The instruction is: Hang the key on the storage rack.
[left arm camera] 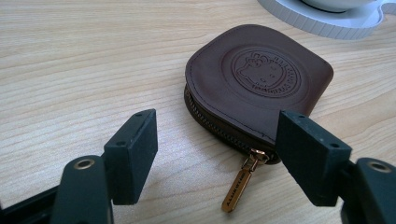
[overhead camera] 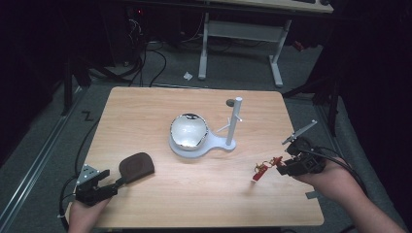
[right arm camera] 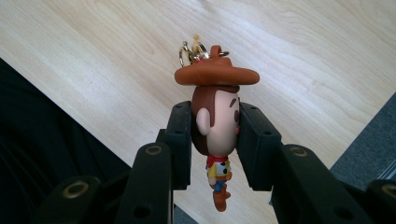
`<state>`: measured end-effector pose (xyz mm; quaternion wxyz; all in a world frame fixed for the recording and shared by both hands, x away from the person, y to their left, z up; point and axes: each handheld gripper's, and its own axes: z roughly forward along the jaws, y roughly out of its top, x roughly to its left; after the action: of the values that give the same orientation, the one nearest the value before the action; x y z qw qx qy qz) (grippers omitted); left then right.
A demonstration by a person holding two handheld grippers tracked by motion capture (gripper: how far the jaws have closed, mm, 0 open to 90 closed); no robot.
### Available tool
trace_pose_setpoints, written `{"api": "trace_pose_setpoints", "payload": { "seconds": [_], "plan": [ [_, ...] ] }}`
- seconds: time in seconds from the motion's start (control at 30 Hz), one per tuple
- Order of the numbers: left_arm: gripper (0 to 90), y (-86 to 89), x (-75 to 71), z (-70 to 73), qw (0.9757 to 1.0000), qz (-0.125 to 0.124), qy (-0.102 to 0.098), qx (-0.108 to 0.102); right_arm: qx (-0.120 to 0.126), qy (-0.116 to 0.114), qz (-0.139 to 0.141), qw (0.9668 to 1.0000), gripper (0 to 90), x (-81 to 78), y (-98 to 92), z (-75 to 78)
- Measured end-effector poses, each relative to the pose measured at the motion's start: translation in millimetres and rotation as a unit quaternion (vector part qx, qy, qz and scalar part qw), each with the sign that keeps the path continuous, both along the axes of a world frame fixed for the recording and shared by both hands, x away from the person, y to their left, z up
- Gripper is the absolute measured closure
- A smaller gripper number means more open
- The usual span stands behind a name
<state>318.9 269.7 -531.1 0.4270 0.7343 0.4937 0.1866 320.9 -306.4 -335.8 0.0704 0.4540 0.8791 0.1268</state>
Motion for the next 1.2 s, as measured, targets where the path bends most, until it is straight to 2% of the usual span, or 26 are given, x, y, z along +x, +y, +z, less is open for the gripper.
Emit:
{"api": "trace_pose_setpoints", "payload": {
  "seconds": [0.5,1.2],
  "plan": [
    [30.2,0.7,-0.3,-0.1,1.0000,0.001,0.000,-0.002,-0.004,-0.017,0.011,0.9998,67.8,8.4,4.2,16.6],
    [30.2,1.9,-0.9,0.4,1.0000,0.002,-0.002,-0.003,-0.008,-0.032,0.027,0.9991,67.8,29.2,27.2,33.5]
  ]
}}
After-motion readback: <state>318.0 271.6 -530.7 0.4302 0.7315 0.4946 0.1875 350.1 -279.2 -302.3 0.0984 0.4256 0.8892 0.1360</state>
